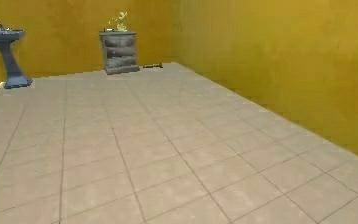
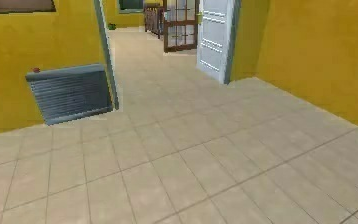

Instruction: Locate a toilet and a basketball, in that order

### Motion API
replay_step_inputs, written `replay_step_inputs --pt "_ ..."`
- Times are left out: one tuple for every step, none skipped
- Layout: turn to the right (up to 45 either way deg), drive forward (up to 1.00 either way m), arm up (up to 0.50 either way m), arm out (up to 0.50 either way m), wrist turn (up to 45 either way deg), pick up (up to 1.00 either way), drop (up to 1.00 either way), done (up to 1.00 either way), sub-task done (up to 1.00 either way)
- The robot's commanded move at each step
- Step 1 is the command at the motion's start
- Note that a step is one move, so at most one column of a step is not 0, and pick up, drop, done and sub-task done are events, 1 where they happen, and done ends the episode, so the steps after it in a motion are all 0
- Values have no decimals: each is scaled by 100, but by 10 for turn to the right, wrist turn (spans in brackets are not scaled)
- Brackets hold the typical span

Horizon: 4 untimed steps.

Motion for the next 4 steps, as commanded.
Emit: replay_step_inputs --pt "450 0 0 0 0 0 0 0 0" --pt "390 0 0 0 0 0 0 0 0" --pt "0 100 0 0 0 0 0 0 0" --pt "0 100 0 0 0 0 0 0 0"
